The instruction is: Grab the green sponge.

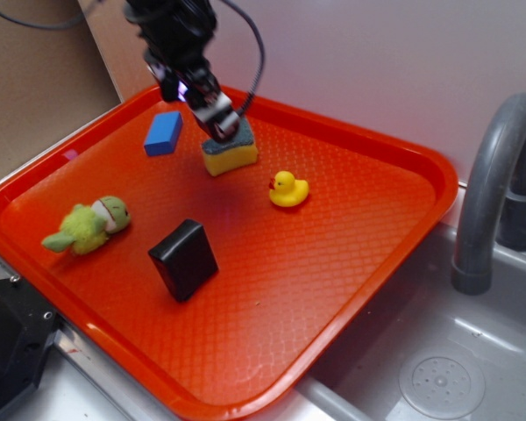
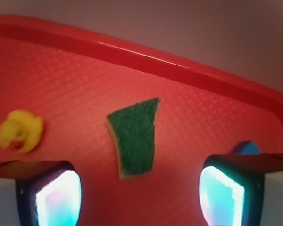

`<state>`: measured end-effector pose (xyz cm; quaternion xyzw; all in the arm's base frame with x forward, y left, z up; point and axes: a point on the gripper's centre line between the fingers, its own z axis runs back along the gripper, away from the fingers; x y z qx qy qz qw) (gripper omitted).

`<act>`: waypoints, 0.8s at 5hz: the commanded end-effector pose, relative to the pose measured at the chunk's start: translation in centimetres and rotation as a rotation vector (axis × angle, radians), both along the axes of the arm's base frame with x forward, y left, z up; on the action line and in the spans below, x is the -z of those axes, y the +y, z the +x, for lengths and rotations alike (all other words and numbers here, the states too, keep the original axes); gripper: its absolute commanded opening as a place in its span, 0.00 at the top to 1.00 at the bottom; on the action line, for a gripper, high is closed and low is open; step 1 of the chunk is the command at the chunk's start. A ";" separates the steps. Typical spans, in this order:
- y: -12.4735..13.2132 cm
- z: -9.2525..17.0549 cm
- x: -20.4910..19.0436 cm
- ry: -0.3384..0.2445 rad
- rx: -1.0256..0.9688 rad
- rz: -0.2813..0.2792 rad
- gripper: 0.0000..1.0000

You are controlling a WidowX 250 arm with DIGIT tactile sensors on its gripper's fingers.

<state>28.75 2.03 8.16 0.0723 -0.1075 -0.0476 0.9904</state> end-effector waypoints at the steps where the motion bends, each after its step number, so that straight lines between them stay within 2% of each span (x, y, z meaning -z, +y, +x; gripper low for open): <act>1: -1.4 2.9 1.7 -0.044 0.015 0.039 0.00; 2: -1.3 2.5 2.6 0.023 0.042 0.030 1.00; 3: -1.2 2.3 2.1 0.023 0.023 0.044 1.00; 4: -0.9 1.6 -0.1 0.028 0.016 0.035 1.00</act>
